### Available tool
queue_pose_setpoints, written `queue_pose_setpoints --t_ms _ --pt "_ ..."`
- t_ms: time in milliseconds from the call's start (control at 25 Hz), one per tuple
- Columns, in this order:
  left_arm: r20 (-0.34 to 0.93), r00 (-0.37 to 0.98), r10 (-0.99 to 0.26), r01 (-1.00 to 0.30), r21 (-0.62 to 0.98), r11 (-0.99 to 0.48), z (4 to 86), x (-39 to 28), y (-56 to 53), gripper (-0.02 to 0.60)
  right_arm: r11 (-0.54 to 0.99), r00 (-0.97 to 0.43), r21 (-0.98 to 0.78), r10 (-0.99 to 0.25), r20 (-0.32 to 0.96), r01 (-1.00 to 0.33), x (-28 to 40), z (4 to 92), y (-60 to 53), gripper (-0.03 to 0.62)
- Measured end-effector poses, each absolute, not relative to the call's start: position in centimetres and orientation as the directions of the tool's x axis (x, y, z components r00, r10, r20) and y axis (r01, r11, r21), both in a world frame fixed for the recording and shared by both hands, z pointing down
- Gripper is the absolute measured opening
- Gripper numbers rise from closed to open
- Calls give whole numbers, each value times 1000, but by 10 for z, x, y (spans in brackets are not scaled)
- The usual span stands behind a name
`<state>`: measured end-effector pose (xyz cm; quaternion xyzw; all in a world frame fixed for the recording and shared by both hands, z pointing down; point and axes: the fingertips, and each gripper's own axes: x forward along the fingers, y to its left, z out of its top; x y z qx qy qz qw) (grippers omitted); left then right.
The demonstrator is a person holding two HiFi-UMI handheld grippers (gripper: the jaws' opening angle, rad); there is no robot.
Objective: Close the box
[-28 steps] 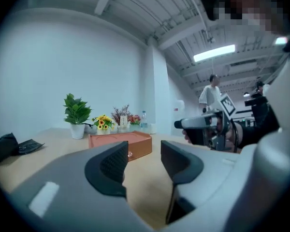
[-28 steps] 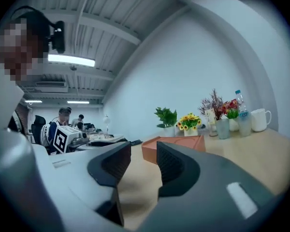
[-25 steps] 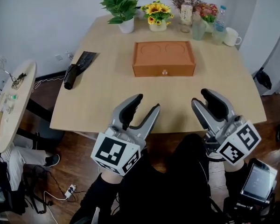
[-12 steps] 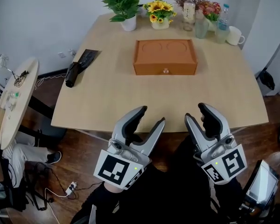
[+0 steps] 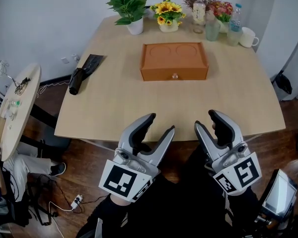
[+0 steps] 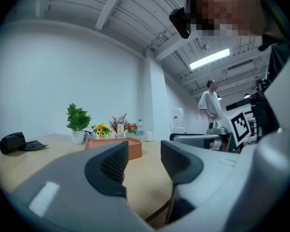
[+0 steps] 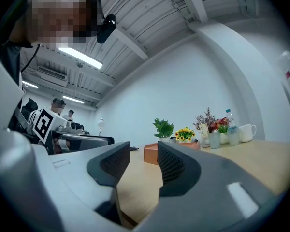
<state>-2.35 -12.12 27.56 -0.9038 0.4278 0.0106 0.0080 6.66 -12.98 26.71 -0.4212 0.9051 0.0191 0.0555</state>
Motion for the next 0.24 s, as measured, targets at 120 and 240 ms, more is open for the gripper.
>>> queue_pose_setpoints --t_ms 120,240 --pt "-23 635 -772 -773 -4 -635 277 -23 -121 195 643 -639 -2 -761 -111 -766 66 268 -129 178" --pt "-21 636 -771 -771 -4 -637 277 -23 -121 193 640 -637 7 -763 -106 -768 66 270 -129 176"
